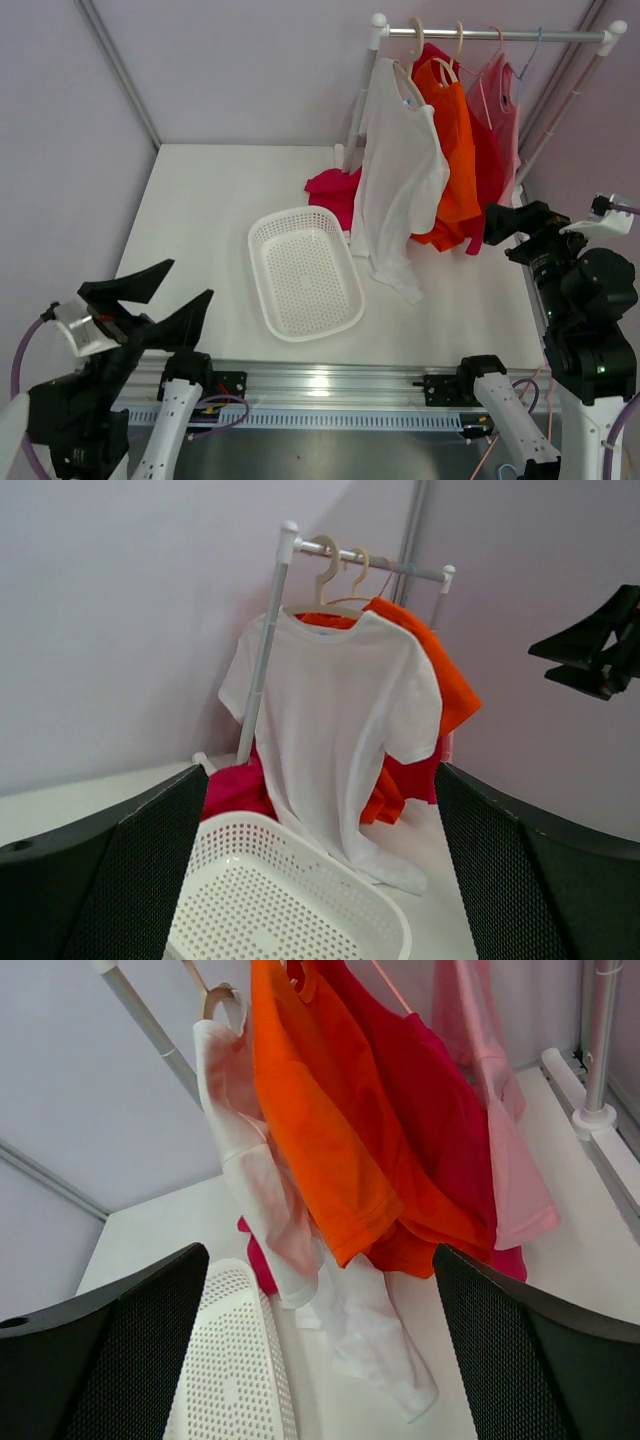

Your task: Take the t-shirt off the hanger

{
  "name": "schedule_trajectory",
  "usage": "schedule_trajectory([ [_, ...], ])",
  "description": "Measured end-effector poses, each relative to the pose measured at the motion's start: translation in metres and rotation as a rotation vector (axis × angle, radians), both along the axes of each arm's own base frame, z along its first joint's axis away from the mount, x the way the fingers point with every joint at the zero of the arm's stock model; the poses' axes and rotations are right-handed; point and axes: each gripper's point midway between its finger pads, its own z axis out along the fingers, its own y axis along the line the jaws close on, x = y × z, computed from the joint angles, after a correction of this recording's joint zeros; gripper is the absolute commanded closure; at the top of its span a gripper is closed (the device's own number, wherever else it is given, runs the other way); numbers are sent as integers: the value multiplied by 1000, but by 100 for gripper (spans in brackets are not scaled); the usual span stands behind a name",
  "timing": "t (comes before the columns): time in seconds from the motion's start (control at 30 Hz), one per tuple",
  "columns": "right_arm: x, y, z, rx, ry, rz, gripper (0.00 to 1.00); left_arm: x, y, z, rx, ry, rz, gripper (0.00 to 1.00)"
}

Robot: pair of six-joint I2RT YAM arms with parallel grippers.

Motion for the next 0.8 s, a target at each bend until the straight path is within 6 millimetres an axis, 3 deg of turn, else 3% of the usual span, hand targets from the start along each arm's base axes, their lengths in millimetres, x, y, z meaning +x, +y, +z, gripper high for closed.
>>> schedule_trajectory([
  [0.17, 19, -1, -3, -29, 30, -12, 1, 46, -1, -19, 2, 171, 25, 0],
  [0.37, 47, 36, 27, -68, -55, 190, 1, 100, -3, -57, 25, 402, 54, 0],
  [0.43, 70, 52, 44, -83, -69, 272, 1, 106, -1, -65, 26, 433, 65, 0],
  [0.53, 121, 80, 69, -114, -79, 383, 3, 107, 0, -67, 25, 442, 74, 0],
  [0.63, 176, 103, 74, -146, -57, 446, 5, 108, 1, -67, 23, 442, 84, 1],
  [0.73, 228, 127, 63, -184, -11, 484, 5, 110, 2, -68, 20, 441, 91, 0],
  [0.8, 251, 139, 56, -201, 9, 497, 9, 112, 2, -70, 19, 443, 93, 0],
])
